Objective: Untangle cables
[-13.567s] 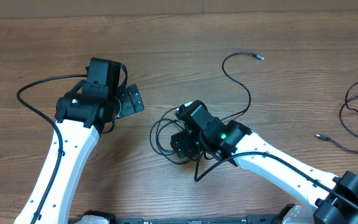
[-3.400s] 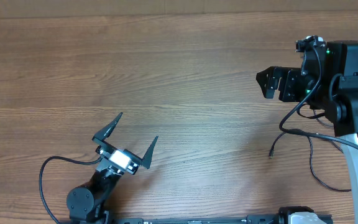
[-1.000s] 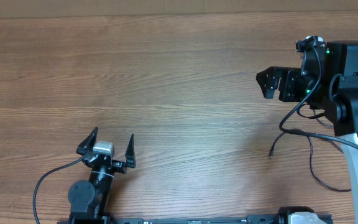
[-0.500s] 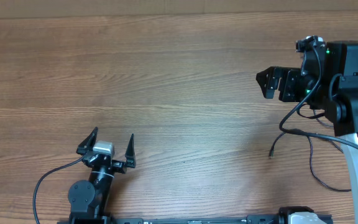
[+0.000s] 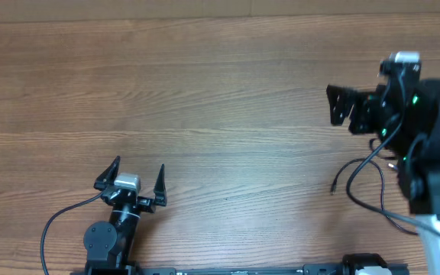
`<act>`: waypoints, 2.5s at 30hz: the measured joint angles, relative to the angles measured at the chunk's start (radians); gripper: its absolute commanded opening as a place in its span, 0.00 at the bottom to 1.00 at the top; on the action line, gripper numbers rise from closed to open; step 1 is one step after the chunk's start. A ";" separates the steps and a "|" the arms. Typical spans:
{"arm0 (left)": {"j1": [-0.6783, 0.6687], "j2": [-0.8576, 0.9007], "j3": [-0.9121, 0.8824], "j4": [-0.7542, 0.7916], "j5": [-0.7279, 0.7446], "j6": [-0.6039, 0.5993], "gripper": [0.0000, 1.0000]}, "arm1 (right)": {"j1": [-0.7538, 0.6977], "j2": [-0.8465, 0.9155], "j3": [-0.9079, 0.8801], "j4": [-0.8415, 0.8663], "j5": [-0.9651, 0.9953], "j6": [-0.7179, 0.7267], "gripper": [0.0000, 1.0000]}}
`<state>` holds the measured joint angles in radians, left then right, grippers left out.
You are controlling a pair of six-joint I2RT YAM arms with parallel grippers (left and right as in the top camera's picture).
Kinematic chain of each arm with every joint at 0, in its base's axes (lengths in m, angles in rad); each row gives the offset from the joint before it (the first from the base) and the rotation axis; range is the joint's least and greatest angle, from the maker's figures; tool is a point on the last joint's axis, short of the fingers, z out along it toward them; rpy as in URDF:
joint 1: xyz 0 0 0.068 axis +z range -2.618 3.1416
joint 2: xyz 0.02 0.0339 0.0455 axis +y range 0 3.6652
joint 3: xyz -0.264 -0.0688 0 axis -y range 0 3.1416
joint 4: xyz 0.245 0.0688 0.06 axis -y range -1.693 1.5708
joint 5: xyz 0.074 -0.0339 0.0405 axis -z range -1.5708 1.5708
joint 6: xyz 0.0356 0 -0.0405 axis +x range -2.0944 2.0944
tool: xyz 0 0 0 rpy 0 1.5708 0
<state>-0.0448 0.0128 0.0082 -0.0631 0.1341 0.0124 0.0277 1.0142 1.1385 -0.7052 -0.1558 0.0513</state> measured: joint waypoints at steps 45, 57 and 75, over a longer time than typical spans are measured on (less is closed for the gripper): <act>0.000 0.000 0.000 -0.002 -0.005 -0.007 1.00 | 0.000 -0.993 -1.120 0.645 -0.039 0.001 1.00; 0.000 0.000 0.000 -0.002 -0.005 -0.007 1.00 | 0.000 -1.003 -1.120 0.636 -0.039 0.001 1.00; 0.000 0.000 0.000 -0.002 -0.005 -0.007 1.00 | 0.000 -1.003 -1.120 0.636 -0.039 0.002 1.00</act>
<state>-0.0448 0.0128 0.0086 -0.0647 0.1291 0.0055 0.0277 0.0116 0.0185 -0.0696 -0.1951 0.0528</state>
